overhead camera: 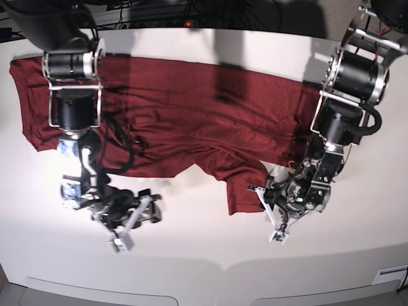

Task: Fold the T-shirt properly
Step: 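Spread both grippers apart along the shirt's long edge and grasp it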

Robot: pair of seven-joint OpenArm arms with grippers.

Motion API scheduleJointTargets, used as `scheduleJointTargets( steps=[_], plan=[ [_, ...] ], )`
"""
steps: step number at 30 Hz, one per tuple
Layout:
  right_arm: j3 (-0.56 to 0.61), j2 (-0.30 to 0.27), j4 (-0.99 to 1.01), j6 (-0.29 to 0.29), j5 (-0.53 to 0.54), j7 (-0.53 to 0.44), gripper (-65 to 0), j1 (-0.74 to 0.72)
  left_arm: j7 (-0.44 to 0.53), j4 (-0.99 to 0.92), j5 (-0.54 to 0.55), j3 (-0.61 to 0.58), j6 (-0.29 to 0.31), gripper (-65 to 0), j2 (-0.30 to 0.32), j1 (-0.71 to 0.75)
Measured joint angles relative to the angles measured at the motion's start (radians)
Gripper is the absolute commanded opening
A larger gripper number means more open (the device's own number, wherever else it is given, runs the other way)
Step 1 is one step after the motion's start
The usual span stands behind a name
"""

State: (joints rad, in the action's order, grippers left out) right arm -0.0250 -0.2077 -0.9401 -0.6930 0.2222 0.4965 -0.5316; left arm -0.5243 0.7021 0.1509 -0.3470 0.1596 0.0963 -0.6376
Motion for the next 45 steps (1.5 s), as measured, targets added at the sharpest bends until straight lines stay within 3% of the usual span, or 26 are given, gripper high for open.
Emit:
scheduleJointTargets(
  steps=[4, 6, 12, 17, 23, 27, 29, 30, 33, 34, 38, 45],
  plan=[
    [-0.008, -0.088, -0.001, 0.0, 0.071, 0.047, -32.6, 0.003, 0.02, 0.0, 0.009, 0.0, 0.0, -41.7, -0.018, -0.003],
    [-0.007, -0.118, -0.003, 0.0, 0.1, 0.059, -32.6, 0.013, -0.01, 0.0, 0.068, 0.0, 0.0, -41.7, -0.021, -0.011],
    [-0.007, -0.189, -0.055, 0.0, 0.145, 0.07, -32.6, 0.079, -0.05, 0.0, 0.09, 0.0, 0.0, -30.2, -0.016, -0.008],
    [-0.007, -0.193, -0.115, 0.0, 0.15, 0.069, -32.6, 0.122, -0.082, 0.0, 0.091, 0.0, 0.0, -29.8, -0.019, -0.006],
    [-0.005, -0.189, -0.171, 0.0, 0.209, 0.094, -32.6, 0.166, -0.109, 0.0, 0.218, 0.0, -0.003, -29.8, -0.036, 0.01],
    [-0.005, -0.19, -0.178, 0.0, 0.219, 0.126, -32.6, 0.166, -0.115, 0.0, 0.232, 0.0, 0.0, -29.8, -0.039, 0.011],
    [-0.005, -0.188, -0.178, 0.0, 0.219, 0.131, -32.6, 0.166, -0.116, 0.0, 0.227, 0.0, 0.0, -32.9, -0.035, 0.011],
    [-0.005, -0.188, -0.178, 0.0, 0.219, 0.134, -32.6, 0.166, -0.116, 0.0, 0.208, 0.0, 0.0, -37.7, -0.035, 0.011],
    [-0.005, -0.18, -0.178, 0.0, 0.219, 0.156, -32.6, 0.166, -0.127, 0.0, 0.158, 0.0, -0.002, -61.5, -0.035, 0.011],
    [-0.007, -0.171, -0.178, 0.0, 0.219, 0.159, -32.6, 0.169, -0.127, 0.0, 0.148, 0.0, -0.003, -65.0, -0.035, 0.011],
    [-0.007, -0.124, -0.18, 0.0, 0.21, 0.154, -32.6, 0.208, -0.126, 0.0, 0.149, 0.0, -0.003, -65.0, -0.035, 0.009],
    [-0.006, -0.078, -0.18, 0.0, -0.019, 0.003, -32.6, 0.279, -0.119, 0.0, 0.149, 0.0, -0.003, -65.0, -0.035, 0.008]
  ],
)
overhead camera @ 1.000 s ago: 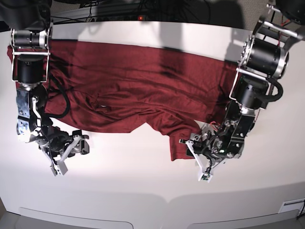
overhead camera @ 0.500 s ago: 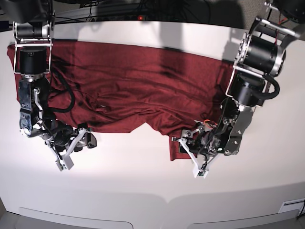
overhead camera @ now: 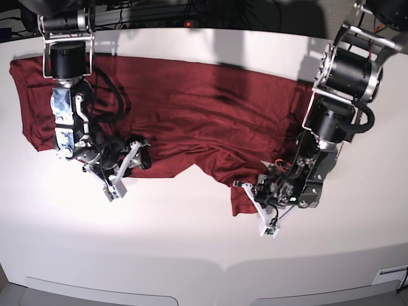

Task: Fold the T-shirt properly
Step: 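Spread both grippers apart along the shirt's long edge and grasp it, then lift the grasped edge with both grippers and stretch it taut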

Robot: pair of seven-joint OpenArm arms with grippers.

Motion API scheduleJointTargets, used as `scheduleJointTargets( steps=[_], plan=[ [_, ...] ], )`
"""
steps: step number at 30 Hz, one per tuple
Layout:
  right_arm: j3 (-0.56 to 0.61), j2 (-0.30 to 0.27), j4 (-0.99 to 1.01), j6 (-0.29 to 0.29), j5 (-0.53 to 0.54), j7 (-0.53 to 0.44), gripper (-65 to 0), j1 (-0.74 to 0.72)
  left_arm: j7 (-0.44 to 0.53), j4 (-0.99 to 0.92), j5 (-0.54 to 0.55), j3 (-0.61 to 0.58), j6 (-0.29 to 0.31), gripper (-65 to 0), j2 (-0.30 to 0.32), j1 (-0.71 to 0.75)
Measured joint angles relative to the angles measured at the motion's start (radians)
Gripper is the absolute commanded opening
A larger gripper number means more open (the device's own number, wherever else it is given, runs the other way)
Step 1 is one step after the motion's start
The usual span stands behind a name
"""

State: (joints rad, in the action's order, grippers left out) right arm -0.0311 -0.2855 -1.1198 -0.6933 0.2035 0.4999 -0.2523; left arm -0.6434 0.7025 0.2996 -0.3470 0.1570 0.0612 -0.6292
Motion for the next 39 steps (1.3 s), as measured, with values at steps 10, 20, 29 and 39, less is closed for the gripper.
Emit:
scheduleJointTargets(
  steps=[10, 20, 29, 39],
  plan=[
    [-0.001, -0.063, 0.021, 0.07, -0.018, -0.031, -32.6, -0.005, -0.001, 0.0, 0.0, 0.0, 0.0, -65.0, 0.0, 0.0],
    [-0.008, -0.061, 0.222, 0.09, 0.001, -0.19, -32.7, -0.043, -0.012, 0.0, 0.0, 0.0, 0.0, -65.0, 0.002, 0.0],
    [-0.008, -0.067, 0.229, 0.098, 0.0, -0.144, -65.0, -0.055, 0.0, 0.0, -0.073, 0.0, 0.0, -65.0, 0.002, 0.0],
    [-0.007, -0.063, 0.241, 0.099, -0.019, -0.09, -65.0, -0.154, 0.066, 0.0, -0.09, 0.001, 0.0, -65.0, 0.003, -0.001]
  ],
)
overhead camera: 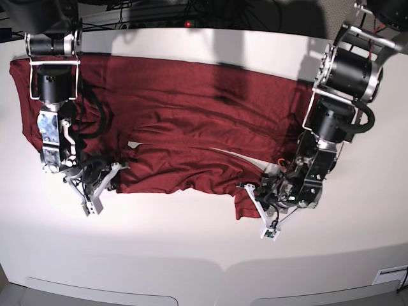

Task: Fold the T-shirt properly
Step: 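Lift the grasped edge with both grippers and stretch it taut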

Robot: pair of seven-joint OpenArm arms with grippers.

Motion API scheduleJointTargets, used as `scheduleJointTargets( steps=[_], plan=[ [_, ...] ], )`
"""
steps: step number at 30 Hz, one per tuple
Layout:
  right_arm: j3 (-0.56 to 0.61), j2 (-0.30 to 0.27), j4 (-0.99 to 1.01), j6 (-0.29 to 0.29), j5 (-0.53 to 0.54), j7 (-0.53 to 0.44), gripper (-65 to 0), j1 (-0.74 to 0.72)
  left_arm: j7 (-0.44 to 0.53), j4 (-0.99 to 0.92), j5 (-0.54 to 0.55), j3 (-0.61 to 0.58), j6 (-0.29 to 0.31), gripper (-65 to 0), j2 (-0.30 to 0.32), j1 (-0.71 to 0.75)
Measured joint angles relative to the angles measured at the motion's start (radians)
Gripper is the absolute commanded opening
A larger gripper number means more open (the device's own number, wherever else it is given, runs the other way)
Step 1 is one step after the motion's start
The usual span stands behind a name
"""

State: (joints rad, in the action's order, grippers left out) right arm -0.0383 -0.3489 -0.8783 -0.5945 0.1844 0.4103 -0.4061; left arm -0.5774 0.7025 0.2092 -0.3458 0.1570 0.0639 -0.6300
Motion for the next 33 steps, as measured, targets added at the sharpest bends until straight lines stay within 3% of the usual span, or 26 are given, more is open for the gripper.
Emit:
scheduleJointTargets(
  steps=[8, 18, 24, 33],
  plan=[
    [0.0, 0.0, 0.0, 0.0, 0.0, 0.027, -65.0, -0.054, 0.013, 0.0, 0.0, 0.001, -0.02, -65.0, 0.002, -0.071],
    [0.0, -0.048, -0.121, -0.064, 0.044, 0.128, -65.0, -0.04, -0.113, 0.137, 0.0, 0.003, -0.022, -65.0, 0.044, -0.076],
    [0.002, -0.089, -0.286, -0.068, 0.076, 0.17, -65.0, 0.066, -0.195, 0.236, 0.082, 0.003, -0.023, -65.0, 0.12, -0.076],
    [0.0, -0.153, -0.532, -0.07, 0.107, 0.223, -65.0, 0.242, -0.269, 0.348, 0.122, 0.001, -0.019, -65.0, 0.176, -0.035]
  ],
)
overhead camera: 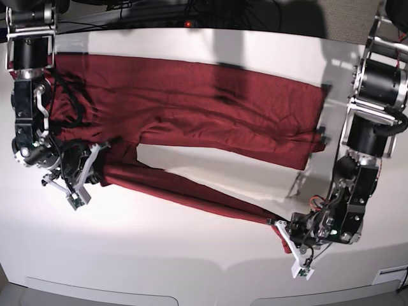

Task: Fold the T-shirt properly
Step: 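Lift the grasped edge with both grippers and stretch it taut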

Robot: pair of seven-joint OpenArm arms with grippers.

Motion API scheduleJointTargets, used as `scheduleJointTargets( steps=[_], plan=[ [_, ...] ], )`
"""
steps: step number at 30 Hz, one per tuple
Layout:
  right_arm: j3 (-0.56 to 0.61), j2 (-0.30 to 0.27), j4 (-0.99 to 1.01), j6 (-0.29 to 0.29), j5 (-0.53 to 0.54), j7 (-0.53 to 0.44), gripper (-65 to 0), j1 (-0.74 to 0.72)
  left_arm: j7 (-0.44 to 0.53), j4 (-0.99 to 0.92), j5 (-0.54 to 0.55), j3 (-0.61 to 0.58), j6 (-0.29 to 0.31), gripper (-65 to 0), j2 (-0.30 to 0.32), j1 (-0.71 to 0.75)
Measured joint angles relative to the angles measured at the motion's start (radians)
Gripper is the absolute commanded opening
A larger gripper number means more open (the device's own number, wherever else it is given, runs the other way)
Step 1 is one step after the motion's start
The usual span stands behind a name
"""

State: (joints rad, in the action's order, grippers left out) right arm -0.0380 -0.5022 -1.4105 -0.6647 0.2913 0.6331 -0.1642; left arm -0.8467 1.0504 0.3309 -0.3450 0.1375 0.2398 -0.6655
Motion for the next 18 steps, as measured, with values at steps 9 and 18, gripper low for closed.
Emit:
scheduleJointTargets(
  steps=[9, 18],
  plan=[
    [-0.07, -0.01, -0.187, -0.004, 0.06, 0.1, -65.0, 0.099, -0.107, 0.301, 0.006, -0.003, -0.008, -65.0, 0.134, 0.156],
    [-0.128, -0.011, -0.343, -0.006, 0.109, 0.205, -65.0, 0.193, -0.179, 0.555, -0.02, -0.003, -0.011, -65.0, 0.22, 0.31]
  ],
)
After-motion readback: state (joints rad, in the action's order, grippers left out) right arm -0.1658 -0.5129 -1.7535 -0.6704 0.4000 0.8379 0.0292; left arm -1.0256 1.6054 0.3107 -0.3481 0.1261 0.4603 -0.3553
